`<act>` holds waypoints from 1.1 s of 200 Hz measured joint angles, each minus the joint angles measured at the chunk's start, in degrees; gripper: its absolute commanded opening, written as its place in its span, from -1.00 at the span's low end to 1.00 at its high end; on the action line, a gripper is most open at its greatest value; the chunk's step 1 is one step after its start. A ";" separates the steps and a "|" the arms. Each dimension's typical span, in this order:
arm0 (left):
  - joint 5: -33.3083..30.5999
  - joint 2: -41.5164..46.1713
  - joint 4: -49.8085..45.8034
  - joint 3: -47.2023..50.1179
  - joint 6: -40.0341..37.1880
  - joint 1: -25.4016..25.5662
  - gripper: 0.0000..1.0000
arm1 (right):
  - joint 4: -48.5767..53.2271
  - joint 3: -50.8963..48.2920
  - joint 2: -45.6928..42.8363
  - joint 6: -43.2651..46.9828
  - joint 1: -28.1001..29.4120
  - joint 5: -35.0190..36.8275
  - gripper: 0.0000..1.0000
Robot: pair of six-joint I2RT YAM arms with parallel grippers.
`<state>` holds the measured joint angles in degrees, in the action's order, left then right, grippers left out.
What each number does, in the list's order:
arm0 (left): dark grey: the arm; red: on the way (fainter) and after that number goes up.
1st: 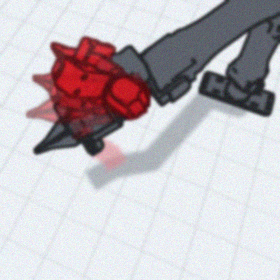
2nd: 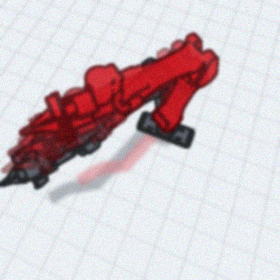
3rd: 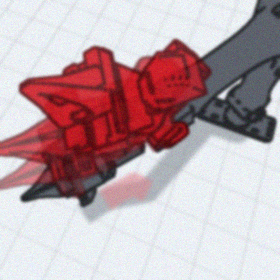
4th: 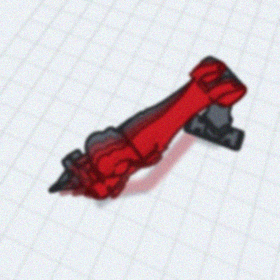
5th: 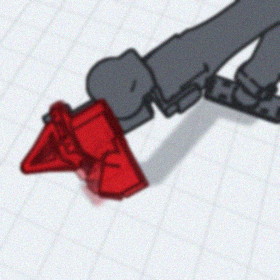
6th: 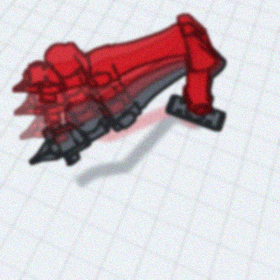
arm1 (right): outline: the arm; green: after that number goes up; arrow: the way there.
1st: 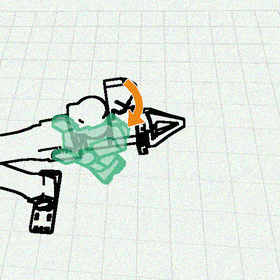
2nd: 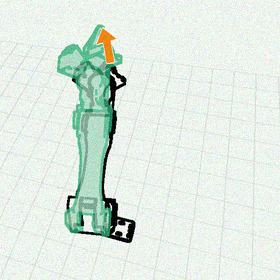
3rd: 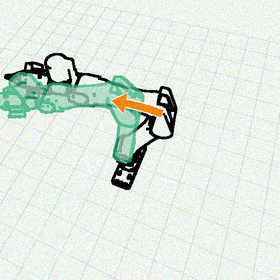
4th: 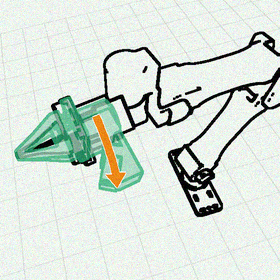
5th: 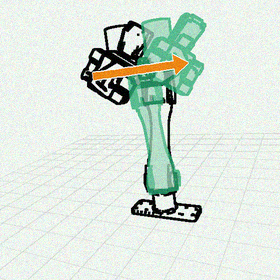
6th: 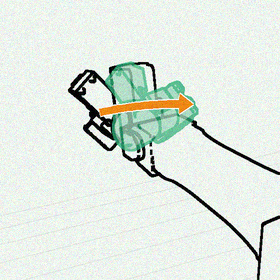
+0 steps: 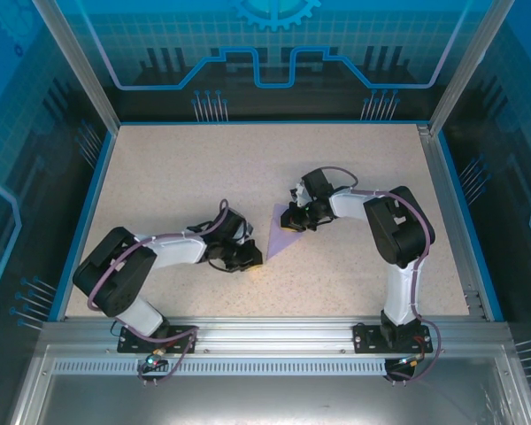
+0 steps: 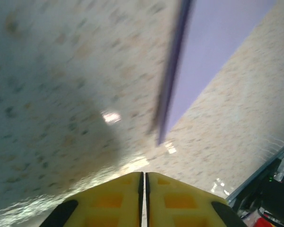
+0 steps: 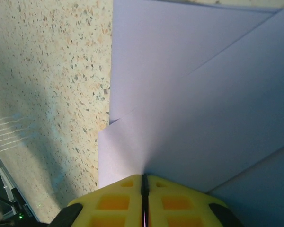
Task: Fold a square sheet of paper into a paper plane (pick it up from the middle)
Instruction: Fourth fold the wing at the center of the table, then turn over the paper at the center of the table.
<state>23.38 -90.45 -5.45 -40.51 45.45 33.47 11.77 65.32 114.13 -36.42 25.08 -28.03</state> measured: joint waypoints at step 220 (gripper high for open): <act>-1.33 -19.98 -9.70 -23.98 -9.14 -3.32 -0.51 | 2.95 -11.17 -11.15 -8.24 -4.50 4.87 -0.33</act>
<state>22.04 -110.43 -15.16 -64.49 36.32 30.15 14.72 54.15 102.98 -44.66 20.58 -23.16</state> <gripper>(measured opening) 0.261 0.340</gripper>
